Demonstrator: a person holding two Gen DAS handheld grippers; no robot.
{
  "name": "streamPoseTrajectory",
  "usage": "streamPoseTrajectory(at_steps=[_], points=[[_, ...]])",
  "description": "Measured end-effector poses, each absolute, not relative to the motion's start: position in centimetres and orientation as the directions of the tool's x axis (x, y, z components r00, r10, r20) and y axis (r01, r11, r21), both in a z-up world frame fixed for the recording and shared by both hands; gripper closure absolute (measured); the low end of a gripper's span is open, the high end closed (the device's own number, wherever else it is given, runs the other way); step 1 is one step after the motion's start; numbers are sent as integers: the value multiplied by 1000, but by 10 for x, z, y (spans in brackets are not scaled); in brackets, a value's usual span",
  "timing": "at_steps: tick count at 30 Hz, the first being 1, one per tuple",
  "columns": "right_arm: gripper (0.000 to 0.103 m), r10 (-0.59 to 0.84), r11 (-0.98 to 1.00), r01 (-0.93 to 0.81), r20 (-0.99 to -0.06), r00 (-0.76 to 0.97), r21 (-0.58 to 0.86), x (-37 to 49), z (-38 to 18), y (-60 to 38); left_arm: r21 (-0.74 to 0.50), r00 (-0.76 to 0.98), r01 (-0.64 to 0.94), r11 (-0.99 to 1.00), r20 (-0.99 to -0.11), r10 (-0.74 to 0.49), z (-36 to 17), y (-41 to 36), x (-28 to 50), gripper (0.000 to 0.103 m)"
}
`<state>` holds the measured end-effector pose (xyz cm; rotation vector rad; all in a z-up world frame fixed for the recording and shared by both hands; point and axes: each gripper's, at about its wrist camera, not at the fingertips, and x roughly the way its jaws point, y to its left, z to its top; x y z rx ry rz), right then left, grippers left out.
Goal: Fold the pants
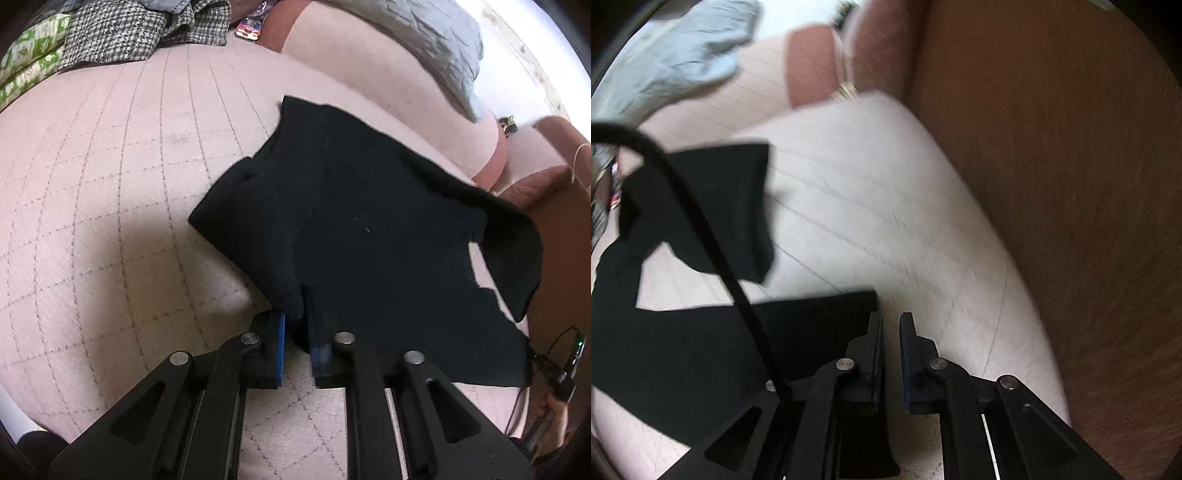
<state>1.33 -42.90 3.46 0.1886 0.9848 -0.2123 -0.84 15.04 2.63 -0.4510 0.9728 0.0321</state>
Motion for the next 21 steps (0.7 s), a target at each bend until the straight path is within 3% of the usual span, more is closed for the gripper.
streamPoseTrajectory(at_steps=[4, 7, 9, 11, 14, 16, 21], points=[[94, -85, 964, 255, -830, 551, 70, 3, 51, -430, -360, 583, -253, 898, -797, -156, 33, 163, -17, 71], [83, -57, 975, 208, -808, 586, 82, -4, 67, -418, -375, 582, -274, 886, -798, -157, 33, 176, -24, 71], [65, -22, 983, 156, -778, 628, 98, -10, 76, -406, -359, 585, -282, 890, -799, -137, 38, 180, -27, 71], [55, 36, 989, 85, -744, 667, 124, -11, 86, -389, -325, 601, -264, 908, -792, -108, 47, 178, -29, 71], [54, 139, 987, -39, -715, 685, 155, -6, 97, -356, -288, 620, -213, 934, -778, -99, 60, 172, -28, 65], [54, 194, 981, -119, -707, 680, 155, 8, 101, -326, -275, 625, -181, 944, -773, -105, 65, 165, -24, 51], [54, 266, 957, -268, -703, 660, 111, 31, 103, -269, -272, 631, -124, 954, -764, -136, 78, 150, -3, 50]])
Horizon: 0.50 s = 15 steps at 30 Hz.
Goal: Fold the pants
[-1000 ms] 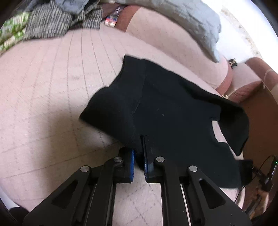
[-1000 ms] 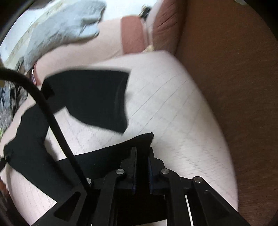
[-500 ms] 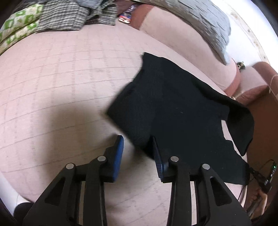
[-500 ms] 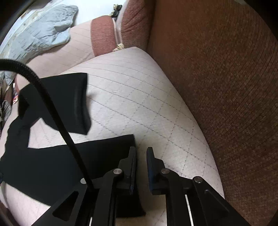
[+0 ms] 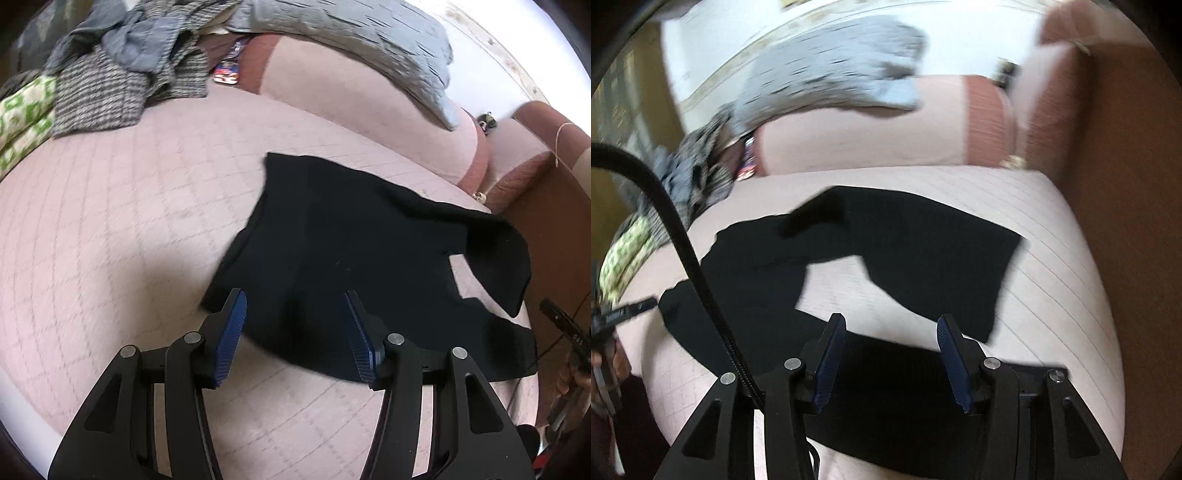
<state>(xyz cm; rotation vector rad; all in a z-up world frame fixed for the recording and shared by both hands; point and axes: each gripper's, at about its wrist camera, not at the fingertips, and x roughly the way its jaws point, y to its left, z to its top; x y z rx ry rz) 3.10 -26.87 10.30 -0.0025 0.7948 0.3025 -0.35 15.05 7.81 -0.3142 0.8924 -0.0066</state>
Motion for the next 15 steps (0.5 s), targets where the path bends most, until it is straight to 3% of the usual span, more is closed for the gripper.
streamPoseTrajectory(at_steps=[7, 12, 15], points=[[52, 340, 891, -454, -680, 649, 12, 63, 112, -202, -341, 591, -34, 939, -765, -257, 93, 126, 54, 50], [33, 350, 825, -555, -677, 647, -104, 93, 120, -163, -406, 506, 6, 914, -787, -353, 89, 100, 115, 50], [33, 306, 776, -596, -702, 643, -208, 112, 118, -141, -444, 459, -19, 896, -800, -387, 83, 89, 152, 50]])
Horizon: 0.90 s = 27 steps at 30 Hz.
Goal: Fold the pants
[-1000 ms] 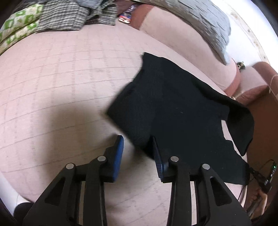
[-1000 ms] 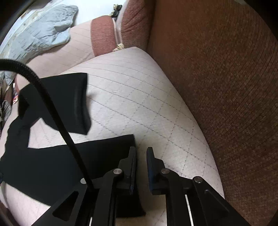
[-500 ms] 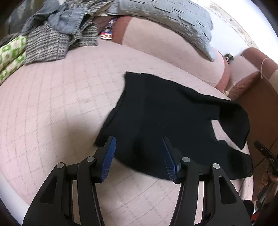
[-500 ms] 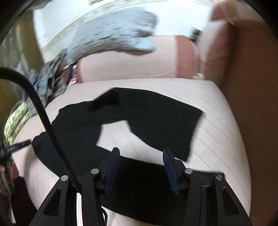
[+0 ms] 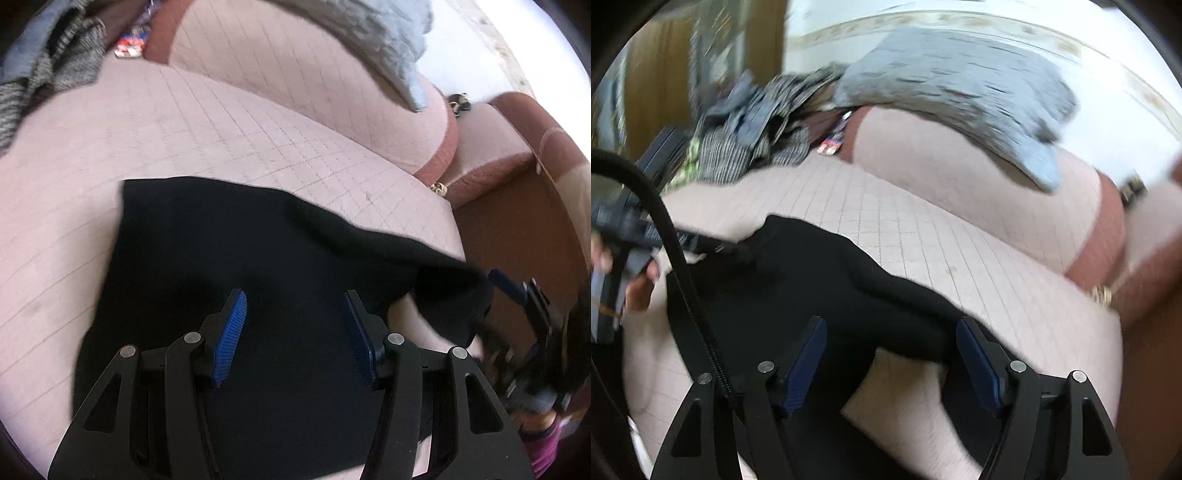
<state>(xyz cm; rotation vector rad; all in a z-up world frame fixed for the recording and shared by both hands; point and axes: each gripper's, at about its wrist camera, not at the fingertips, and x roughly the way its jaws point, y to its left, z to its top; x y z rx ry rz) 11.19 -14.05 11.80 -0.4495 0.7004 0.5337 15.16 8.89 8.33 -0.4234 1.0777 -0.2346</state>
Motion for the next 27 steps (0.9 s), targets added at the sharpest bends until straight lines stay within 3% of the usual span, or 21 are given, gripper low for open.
streamPoseTrajectory(at_steps=[12, 19, 20, 21, 22, 23, 24, 27], points=[[30, 194, 650, -643, -729, 656, -406, 166, 92, -125, -390, 384, -214, 895, -876, -290, 59, 61, 252, 50], [26, 169, 651, -645, -753, 636, -400, 184, 82, -131, -317, 331, -278, 907, -918, -220, 33, 45, 276, 50], [42, 159, 657, -646, -766, 622, -389, 187, 77, -133, -307, 334, -279, 910, -919, -208, 34, 43, 276, 50], [85, 143, 659, -645, -777, 613, -388, 189, 73, -133, -299, 335, -277, 913, -921, -199, 34, 41, 276, 51], [99, 112, 664, -625, -772, 625, -410, 188, 69, -134, -289, 343, -269, 919, -920, -189, 35, 36, 277, 71], [99, 119, 672, -616, -762, 637, -410, 184, 70, -136, -279, 353, -251, 927, -918, -181, 37, 34, 275, 87], [99, 151, 682, -622, -759, 633, -383, 178, 74, -139, -265, 351, -226, 937, -920, -176, 38, 32, 272, 94], [99, 204, 697, -616, -722, 661, -367, 146, 91, -146, -360, 433, -183, 915, -865, -253, 52, 44, 250, 96]])
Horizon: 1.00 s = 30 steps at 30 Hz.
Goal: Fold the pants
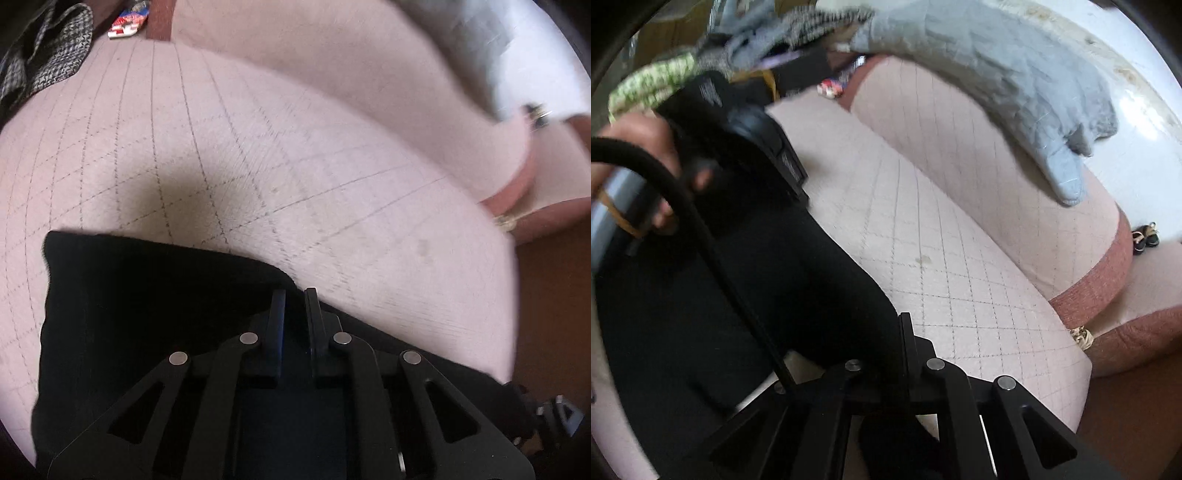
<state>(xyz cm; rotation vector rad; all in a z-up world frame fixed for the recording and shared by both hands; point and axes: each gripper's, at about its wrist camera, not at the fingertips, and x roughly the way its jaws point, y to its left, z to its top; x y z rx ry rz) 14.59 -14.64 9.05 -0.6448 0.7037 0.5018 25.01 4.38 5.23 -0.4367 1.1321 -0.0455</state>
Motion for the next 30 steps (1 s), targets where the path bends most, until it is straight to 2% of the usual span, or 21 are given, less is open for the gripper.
streamPoseTrajectory(at_steps=[5, 7, 11, 15, 17, 22, 23, 24, 25, 26, 27, 30], points=[[99, 263, 670, -624, -658, 705, -402, 58, 111, -154, -450, 576, -66, 891, -746, -334, 99, 62, 158, 96], [99, 282, 679, -628, -655, 701, -380, 21, 112, -159, -460, 599, -38, 887, -721, -348, 102, 66, 117, 96], [99, 261, 718, -619, -702, 663, -318, -28, 83, -166, -432, 624, -73, 899, -723, -297, 80, 71, 36, 96], [99, 214, 780, -576, -762, 612, -243, -42, 49, -160, -422, 573, -139, 896, -772, -275, 41, 84, -3, 95], [99, 180, 788, -560, -774, 607, -255, -45, 38, -155, -465, 579, -162, 870, -759, -298, 38, 97, -17, 95], [98, 192, 799, -557, -783, 592, -226, -50, 35, -156, -430, 646, -224, 875, -738, -197, 57, 128, -32, 94], [96, 197, 807, -549, -777, 598, -218, -51, 39, -157, -427, 649, -230, 875, -737, -189, 60, 135, -32, 90], [87, 206, 818, -539, -773, 600, -200, -50, 44, -159, -424, 649, -231, 876, -738, -185, 61, 141, -30, 79], [82, 227, 833, -527, -763, 606, -170, -49, 51, -162, -424, 649, -236, 875, -738, -183, 61, 143, -28, 59], [69, 251, 845, -517, -750, 612, -138, -47, 58, -165, -427, 651, -242, 871, -737, -181, 60, 146, -26, 51], [62, 275, 856, -507, -738, 616, -104, -46, 63, -167, -437, 659, -254, 863, -731, -176, 59, 151, -26, 47], [62, 337, 853, -521, -721, 605, -39, -43, 68, -161, -426, 669, -290, 857, -731, -136, 61, 166, -15, 47]])
